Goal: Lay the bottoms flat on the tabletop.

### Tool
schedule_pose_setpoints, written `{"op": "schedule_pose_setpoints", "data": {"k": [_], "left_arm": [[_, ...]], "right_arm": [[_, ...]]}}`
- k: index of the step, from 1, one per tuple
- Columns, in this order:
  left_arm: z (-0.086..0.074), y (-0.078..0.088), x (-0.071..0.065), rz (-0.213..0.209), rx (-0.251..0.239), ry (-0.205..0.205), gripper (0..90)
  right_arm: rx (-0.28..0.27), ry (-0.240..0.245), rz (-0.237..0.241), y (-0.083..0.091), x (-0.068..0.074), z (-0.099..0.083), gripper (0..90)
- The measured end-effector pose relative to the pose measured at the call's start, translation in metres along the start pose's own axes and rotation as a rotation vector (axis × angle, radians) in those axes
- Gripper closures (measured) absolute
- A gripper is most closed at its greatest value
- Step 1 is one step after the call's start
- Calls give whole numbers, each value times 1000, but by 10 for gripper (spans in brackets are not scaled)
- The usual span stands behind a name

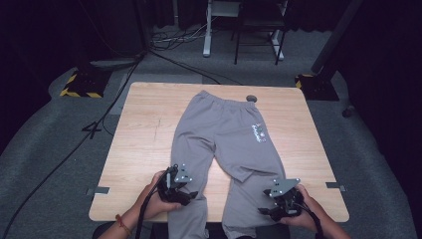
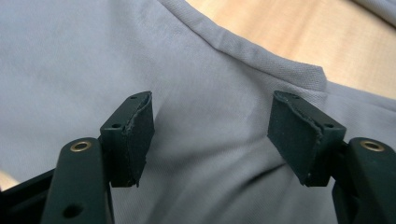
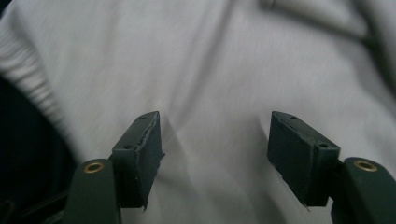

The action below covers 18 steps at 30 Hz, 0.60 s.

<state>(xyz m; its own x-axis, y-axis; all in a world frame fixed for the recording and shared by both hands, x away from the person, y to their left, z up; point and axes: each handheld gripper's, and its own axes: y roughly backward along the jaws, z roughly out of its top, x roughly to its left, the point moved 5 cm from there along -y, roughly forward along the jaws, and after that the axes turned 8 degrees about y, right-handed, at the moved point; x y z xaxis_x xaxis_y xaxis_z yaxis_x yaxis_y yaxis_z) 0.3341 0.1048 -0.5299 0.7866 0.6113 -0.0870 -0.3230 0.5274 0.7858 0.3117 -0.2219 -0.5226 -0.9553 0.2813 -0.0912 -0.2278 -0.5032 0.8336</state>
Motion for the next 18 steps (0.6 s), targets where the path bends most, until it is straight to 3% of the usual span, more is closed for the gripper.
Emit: {"op": "schedule_pose_setpoints", "data": {"k": [3,5,6,8,10,12,16,18], "left_arm": [[-7,6,-12,-14,25,-24,322],[-9,8,-18,1,17,-40,324],[-8,9,-19,-4,9,-39,324],[-1,11,-18,-13,-26,-28,296],[10,10,-10,-5,-49,-17,289],[26,7,2,11,-64,-36,272],[63,-3,49,53,-105,24,282],[80,-15,74,99,-106,51,283]], "right_arm": [[61,27,24,11,8,-11,357],[80,41,27,16,12,-15,378],[65,35,20,18,12,-14,378],[-29,-13,-21,23,3,-7,414],[-89,-51,-88,22,-13,5,402],[-135,-64,-134,14,-32,18,409],[-150,-86,-217,-6,-89,40,421],[-177,-120,-310,-12,-126,45,453]]}}
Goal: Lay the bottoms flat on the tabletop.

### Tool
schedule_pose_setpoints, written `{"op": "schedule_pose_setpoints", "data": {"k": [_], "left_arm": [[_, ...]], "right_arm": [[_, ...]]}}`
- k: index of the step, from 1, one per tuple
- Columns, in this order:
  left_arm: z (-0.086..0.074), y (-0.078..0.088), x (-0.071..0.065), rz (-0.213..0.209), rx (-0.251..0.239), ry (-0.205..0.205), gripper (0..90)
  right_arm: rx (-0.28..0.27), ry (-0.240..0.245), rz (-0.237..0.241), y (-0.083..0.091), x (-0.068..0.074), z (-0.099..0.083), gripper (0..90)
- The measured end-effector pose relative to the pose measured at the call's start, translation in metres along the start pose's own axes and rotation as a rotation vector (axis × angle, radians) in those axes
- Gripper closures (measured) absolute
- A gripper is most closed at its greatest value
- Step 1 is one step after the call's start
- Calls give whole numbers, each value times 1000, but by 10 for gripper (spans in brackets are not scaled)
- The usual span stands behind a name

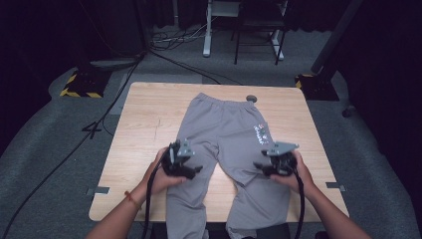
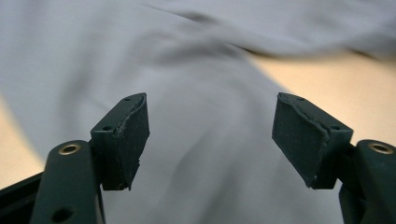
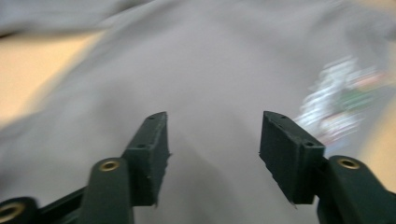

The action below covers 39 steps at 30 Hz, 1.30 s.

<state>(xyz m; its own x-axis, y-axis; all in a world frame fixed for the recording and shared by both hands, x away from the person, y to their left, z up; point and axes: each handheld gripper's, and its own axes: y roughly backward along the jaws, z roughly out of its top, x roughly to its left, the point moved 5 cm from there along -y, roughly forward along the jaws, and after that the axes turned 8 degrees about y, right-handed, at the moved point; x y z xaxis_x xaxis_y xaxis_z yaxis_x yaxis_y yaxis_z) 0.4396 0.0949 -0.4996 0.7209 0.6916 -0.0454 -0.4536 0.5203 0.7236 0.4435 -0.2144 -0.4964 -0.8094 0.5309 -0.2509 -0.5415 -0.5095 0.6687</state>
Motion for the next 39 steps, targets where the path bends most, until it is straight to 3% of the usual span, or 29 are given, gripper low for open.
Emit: {"op": "schedule_pose_setpoints", "data": {"k": [2,5,9,13,14,16,18,23,26,28,30,31,33,35,37,39], "left_arm": [[14,-19,21,-9,5,55,281],[28,-45,49,37,32,124,282],[36,-73,69,25,55,170,282],[47,-88,75,22,7,164,278],[50,-92,76,38,-2,161,278],[57,-99,77,60,-5,162,268],[66,-107,79,73,-8,175,263],[84,-125,87,104,-27,213,258],[95,-135,92,155,-30,264,257],[99,-137,86,160,-21,266,262],[99,-132,78,146,15,217,286],[98,-125,73,130,6,191,288],[91,-107,61,55,-10,145,284],[78,-85,46,41,-22,64,284],[60,-66,31,13,-22,22,284],[42,-49,17,-28,-33,22,283]], "right_arm": [[-3,-61,8,-20,-30,3,439],[55,-117,-14,-49,-61,3,427],[20,-184,5,-76,-75,7,428],[1,-239,13,-93,-84,9,432],[9,-242,7,-95,-88,10,438],[42,-213,-37,-98,-96,10,448],[66,-229,-57,-102,-108,12,446],[91,-256,-215,-113,-143,10,382],[103,-255,-286,-117,-152,10,357],[131,-251,-302,-115,-150,12,374],[119,-244,-240,-109,-140,14,378],[101,-238,-196,-104,-131,16,376],[66,-195,-92,-92,-107,21,368],[70,-136,7,-79,-76,19,361],[76,-73,58,-66,-46,15,361],[68,-32,79,-52,-23,12,359]]}}
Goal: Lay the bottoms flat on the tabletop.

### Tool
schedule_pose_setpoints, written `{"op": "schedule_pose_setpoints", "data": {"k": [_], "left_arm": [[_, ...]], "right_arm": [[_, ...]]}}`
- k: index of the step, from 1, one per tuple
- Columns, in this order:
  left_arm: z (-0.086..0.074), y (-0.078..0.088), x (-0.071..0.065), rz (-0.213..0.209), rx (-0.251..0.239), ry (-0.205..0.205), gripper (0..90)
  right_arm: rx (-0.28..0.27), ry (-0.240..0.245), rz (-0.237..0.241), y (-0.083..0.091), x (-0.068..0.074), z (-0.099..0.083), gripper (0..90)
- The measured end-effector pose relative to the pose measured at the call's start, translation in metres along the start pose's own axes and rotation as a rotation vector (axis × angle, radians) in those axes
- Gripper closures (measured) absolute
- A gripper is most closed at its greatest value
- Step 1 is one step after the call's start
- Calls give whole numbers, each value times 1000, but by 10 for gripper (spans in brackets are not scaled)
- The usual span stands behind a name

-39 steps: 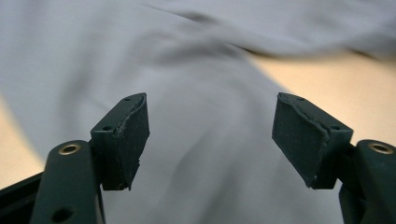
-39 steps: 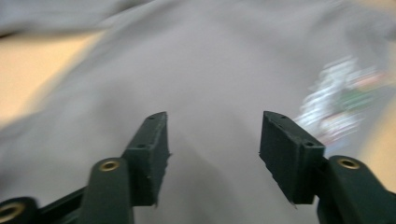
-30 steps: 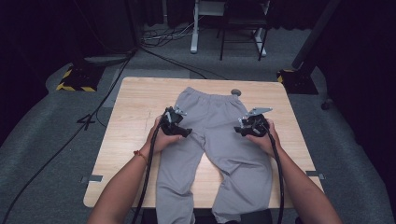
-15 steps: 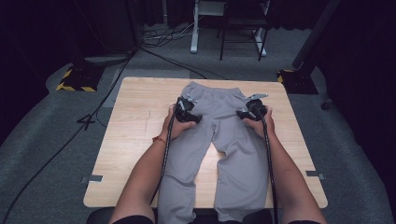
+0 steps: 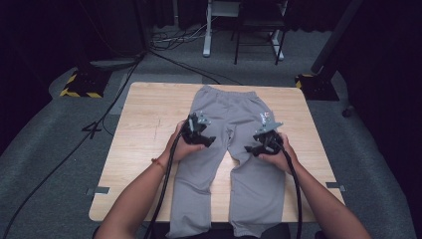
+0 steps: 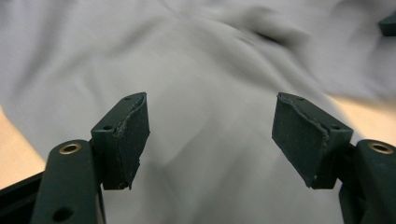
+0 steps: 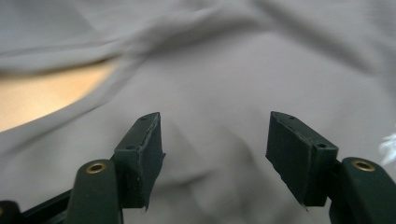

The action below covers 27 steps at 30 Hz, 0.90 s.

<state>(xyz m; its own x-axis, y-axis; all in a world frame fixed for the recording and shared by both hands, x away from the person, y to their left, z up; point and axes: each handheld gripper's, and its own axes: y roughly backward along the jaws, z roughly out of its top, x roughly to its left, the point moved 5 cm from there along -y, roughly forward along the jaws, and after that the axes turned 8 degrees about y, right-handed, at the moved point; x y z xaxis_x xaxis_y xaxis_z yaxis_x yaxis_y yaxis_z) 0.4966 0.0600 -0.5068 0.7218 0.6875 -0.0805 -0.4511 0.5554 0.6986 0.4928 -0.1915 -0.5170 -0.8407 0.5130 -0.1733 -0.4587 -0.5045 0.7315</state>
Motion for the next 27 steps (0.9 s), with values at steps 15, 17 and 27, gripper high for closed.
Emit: {"op": "schedule_pose_setpoints", "data": {"k": [15,17,27], "left_arm": [[-85,43,-58,-73,92,-63,270],[-89,45,-63,-78,91,-67,271],[-103,53,-86,-94,53,-67,267]], "right_arm": [[-32,-88,-12,57,62,-44,379],[-21,-48,17,59,70,-44,369],[5,1,111,72,111,-68,361]]}}
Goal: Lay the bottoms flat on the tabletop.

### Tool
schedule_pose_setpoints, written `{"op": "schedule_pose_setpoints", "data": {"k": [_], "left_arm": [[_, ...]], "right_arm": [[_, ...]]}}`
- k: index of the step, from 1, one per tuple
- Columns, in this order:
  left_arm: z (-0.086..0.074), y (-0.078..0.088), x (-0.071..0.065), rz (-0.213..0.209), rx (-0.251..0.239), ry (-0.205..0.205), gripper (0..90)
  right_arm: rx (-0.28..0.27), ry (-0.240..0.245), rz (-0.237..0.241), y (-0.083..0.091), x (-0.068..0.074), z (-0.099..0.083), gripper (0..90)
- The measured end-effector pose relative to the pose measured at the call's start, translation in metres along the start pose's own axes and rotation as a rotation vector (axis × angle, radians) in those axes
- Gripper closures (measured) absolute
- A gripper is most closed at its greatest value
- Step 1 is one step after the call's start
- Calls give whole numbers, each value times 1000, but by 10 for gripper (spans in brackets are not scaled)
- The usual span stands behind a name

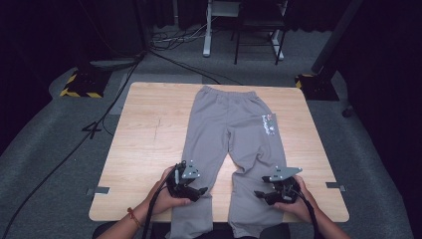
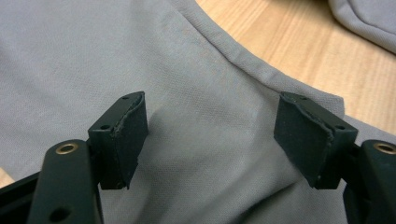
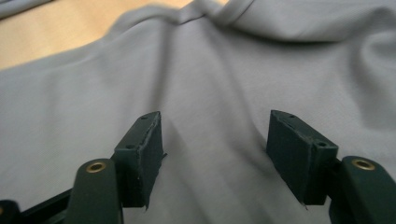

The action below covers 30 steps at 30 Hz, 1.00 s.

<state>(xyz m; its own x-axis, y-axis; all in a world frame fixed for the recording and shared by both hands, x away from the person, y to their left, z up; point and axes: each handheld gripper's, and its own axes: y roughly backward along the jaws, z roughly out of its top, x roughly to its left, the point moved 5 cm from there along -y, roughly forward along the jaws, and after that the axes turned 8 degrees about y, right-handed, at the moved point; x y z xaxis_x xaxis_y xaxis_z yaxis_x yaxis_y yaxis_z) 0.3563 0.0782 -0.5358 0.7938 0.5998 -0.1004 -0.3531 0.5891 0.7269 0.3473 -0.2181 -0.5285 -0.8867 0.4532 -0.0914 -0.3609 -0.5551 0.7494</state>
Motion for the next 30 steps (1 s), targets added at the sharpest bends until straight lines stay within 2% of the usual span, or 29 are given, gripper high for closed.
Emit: {"op": "schedule_pose_setpoints", "data": {"k": [2,8,11,12,13,14,17,19,21,23,25,27,28,29,30], "left_arm": [[-2,1,-2,-3,-3,2,267],[-4,3,-3,-7,1,-1,267],[-4,5,-5,-7,22,-9,268],[-4,6,-6,-6,26,-10,270],[-5,7,-8,-13,26,1,273],[-4,8,-9,-27,27,-5,275],[2,14,-8,-26,-2,-20,258],[11,17,-4,-32,-22,-10,241],[20,17,1,-26,-24,-32,197],[31,16,8,-8,-41,-39,194],[40,12,16,-10,-51,-47,178],[48,8,28,19,-56,-43,191],[51,6,34,25,-54,-46,192],[53,6,40,41,-56,-43,195],[54,7,47,45,-54,-27,205]], "right_arm": [[14,18,13,6,13,-4,352],[75,134,118,23,54,-13,344],[89,154,190,30,64,-15,370],[92,166,196,32,64,-16,374],[85,153,199,34,64,-15,369],[61,150,189,36,61,-13,368],[-27,98,124,43,43,-1,348],[-76,90,35,46,25,10,338],[-102,74,-49,46,5,20,306],[-124,69,-99,43,-16,27,316],[-125,55,-124,35,-36,32,310],[-119,36,-150,26,-57,34,311],[-124,15,-146,22,-66,34,311],[-123,-10,-124,19,-73,34,308],[-108,-10,-137,16,-81,32,301]]}}
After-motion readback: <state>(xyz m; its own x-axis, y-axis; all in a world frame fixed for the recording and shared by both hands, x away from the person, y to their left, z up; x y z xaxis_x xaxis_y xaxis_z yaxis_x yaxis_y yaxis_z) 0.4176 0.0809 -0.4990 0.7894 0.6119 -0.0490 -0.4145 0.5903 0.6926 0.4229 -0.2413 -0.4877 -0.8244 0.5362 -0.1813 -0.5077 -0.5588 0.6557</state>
